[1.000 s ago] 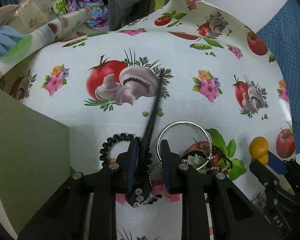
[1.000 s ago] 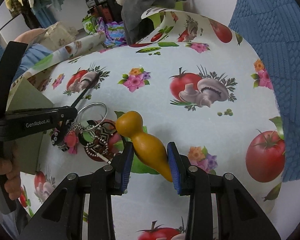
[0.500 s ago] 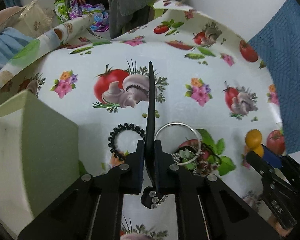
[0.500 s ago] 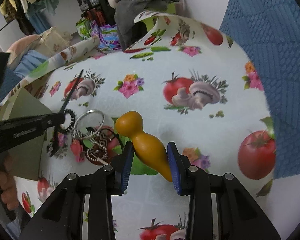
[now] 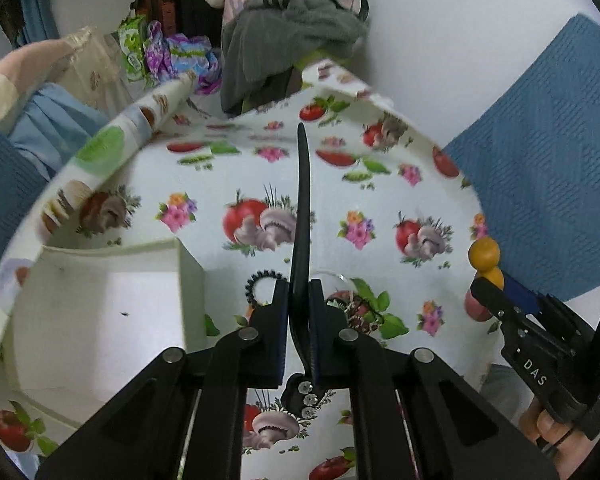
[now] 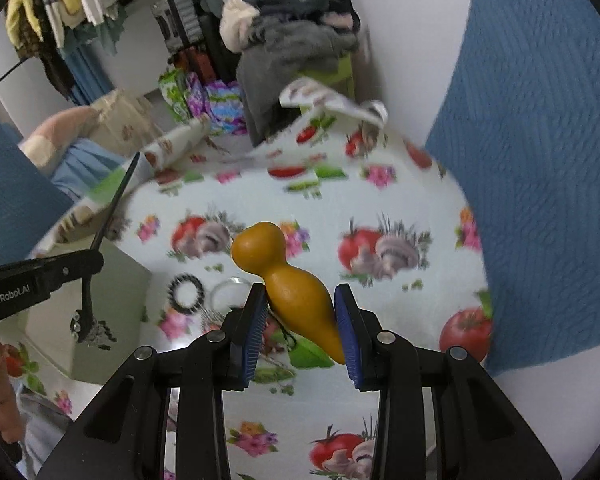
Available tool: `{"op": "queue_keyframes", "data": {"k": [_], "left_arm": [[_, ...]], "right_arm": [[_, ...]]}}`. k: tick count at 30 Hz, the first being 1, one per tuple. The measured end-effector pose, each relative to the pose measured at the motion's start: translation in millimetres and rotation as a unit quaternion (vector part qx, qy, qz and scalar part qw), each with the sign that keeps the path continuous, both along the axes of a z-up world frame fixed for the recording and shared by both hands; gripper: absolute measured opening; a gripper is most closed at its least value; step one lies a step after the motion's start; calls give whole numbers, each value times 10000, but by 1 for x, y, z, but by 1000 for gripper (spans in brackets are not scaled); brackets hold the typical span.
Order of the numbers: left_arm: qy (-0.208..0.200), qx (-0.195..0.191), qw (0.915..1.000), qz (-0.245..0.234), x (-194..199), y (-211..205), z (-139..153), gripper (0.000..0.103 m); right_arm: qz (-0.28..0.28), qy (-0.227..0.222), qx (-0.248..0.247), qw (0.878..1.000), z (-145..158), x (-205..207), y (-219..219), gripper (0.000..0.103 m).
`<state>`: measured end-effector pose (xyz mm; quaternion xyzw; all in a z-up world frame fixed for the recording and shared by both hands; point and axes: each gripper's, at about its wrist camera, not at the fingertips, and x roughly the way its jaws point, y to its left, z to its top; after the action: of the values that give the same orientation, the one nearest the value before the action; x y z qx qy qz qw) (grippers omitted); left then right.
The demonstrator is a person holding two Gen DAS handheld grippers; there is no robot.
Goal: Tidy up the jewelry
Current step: 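Carry the hairpin and figure into the white box and open both grippers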
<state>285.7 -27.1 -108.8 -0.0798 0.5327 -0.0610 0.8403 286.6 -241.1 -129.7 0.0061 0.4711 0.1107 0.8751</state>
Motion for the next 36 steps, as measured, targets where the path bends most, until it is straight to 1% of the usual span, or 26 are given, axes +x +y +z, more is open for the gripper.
{"op": "queue_keyframes", "data": {"k": [2,6,7,10,13,16,19,21,26,28,32,36], "left_arm": [[-116,39,9999,24,-1,5,15,9],[-270,-25,9996,55,-6,20,46,9],[-328,3,9994,68,-8,25,56,9],[-432,32,9990,122,-12,39,73,9],[-510,52,9985,217,-16,56,81,9],[-548,24,9981,293,-21,77,84,9],[-588,105,9977,319,-28,93,82,9],[-607,76,9975,364,-36,106,81,9],[-641,172,9969,428,-48,136,67,9],[-550,124,9971,519,-52,152,52,9],[-394,7,9980,495,-61,171,22,9],[-271,-40,9978,603,-69,187,-9,9]], "right_arm": [[28,-106,10,9999,15,0,6,32],[111,-360,37,9993,50,3,25,32],[132,-396,47,9991,55,3,29,32],[202,-456,135,9987,70,2,44,32],[287,-537,197,9980,84,2,62,32],[341,-559,274,9975,90,1,78,32],[416,-571,313,9970,93,-2,100,32],[465,-553,326,9969,91,-5,115,32],[625,-424,433,9962,76,-13,155,32],[745,-280,493,9956,63,-17,175,32],[750,47,723,9946,33,-21,199,32],[861,243,622,9940,6,-29,221,32]]}}
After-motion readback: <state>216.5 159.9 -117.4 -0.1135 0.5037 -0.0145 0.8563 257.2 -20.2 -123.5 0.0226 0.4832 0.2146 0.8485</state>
